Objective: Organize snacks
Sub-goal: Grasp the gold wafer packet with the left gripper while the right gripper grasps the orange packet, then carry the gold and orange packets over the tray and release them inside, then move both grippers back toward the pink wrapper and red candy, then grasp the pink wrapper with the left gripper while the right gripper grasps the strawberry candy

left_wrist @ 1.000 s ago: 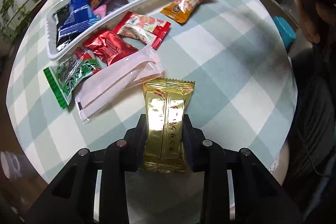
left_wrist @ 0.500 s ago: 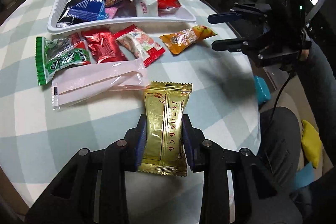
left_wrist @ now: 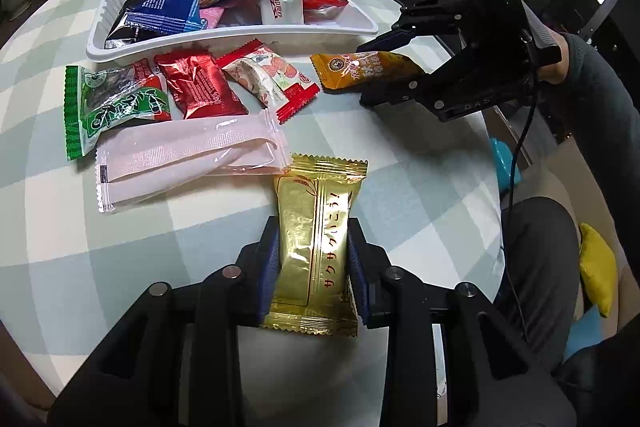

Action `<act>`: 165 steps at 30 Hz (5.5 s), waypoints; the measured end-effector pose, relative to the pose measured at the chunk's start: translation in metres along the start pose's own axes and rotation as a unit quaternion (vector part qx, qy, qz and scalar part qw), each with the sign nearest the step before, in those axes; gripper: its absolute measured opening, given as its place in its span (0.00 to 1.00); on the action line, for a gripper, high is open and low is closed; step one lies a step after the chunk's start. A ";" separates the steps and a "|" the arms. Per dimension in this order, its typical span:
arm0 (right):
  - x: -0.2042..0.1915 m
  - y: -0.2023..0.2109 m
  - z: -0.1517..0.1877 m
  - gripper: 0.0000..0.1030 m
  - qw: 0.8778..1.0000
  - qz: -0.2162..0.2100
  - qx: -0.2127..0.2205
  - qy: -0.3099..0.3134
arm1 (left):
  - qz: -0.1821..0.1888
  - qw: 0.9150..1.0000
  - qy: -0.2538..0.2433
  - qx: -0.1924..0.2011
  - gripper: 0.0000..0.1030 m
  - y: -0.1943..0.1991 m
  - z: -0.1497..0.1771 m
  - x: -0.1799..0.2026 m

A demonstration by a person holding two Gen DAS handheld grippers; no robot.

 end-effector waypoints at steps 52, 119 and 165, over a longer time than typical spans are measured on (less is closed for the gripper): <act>0.007 0.108 -0.092 0.21 0.866 -0.068 0.344 -0.357 | -0.059 0.997 -0.050 0.015 0.28 -0.010 0.000 0.013; 0.063 0.078 -0.043 0.81 0.872 0.124 0.279 -0.383 | -0.181 0.970 -0.079 0.144 1.00 0.063 -0.093 -0.037; -0.028 -0.010 -0.041 0.46 0.942 0.057 0.095 -0.315 | -0.070 0.959 -0.248 -0.117 0.56 -0.034 -0.042 -0.018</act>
Point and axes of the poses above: each gripper's, at about its wrist camera, not at the fingertips, and y roughly against the way its jaws point, x to its right, z to its underside, the point moved 3 cm from there along -y, roughly the way its jaws point, and after that the axes turned 1 degree about x, right-handed, at the moved point
